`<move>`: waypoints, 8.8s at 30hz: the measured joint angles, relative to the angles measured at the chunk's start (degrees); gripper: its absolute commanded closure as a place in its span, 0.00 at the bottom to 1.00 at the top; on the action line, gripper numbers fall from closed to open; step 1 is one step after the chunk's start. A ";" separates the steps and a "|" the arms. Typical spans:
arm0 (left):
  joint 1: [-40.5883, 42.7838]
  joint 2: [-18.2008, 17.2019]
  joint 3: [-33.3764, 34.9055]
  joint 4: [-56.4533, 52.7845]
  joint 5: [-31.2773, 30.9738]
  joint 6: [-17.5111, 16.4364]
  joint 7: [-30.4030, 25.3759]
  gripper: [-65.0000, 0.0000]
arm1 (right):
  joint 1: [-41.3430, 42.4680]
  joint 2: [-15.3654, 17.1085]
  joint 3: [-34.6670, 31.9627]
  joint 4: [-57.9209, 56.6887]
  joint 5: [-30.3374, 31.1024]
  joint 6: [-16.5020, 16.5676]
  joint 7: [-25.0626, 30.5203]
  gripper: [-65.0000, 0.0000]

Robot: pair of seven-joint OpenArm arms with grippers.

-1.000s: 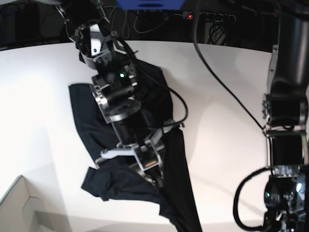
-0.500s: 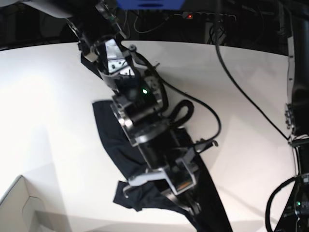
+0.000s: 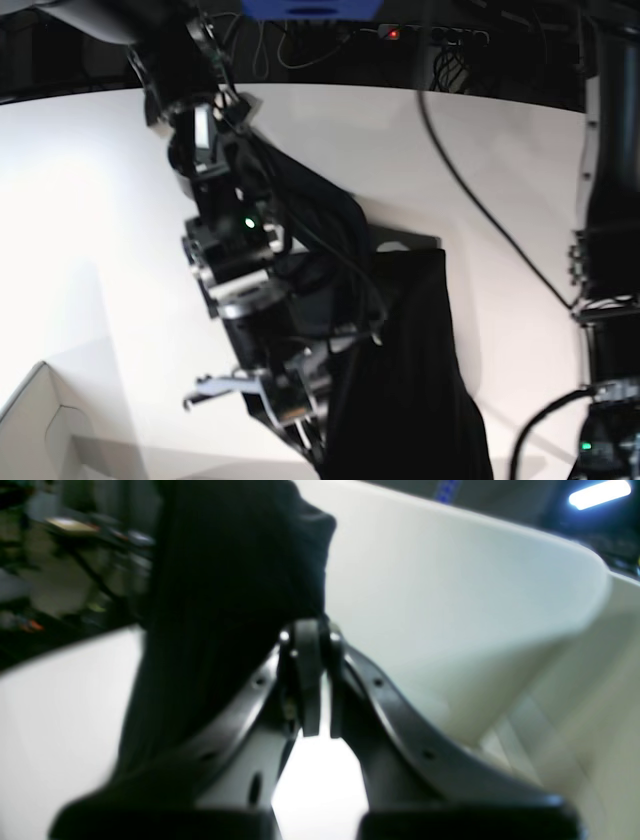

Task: Layout the t-shirt on the table in an organized manner, then fold the t-shirt properly
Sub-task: 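Lift the black t-shirt high off the table with both grippers, then lower the hanging shirt onto the table and open both grippers, then grasp the shirt edge with the right gripper and drag it outward, then release and move the right gripper to grasp the shirt's collar area, then grasp the shirt edge with the left gripper and drag it away from the right gripper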

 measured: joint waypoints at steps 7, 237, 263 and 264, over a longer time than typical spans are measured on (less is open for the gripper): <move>6.75 11.89 -0.07 -1.09 3.19 0.74 -0.98 1.00 | -9.16 8.15 7.50 4.48 -0.26 -0.13 -0.09 1.00; 88.11 2.40 -40.26 26.29 7.26 0.87 -22.86 0.48 | -4.02 3.89 28.81 -24.72 -0.83 17.44 -2.89 1.00; 64.98 13.35 8.44 9.97 8.07 1.49 -23.50 0.48 | -18.80 8.11 28.79 -11.06 -0.92 17.62 -3.04 0.47; 64.11 13.73 8.41 8.57 8.31 1.70 -23.50 0.48 | -19.50 8.24 29.03 -10.08 -0.98 17.53 -3.06 0.47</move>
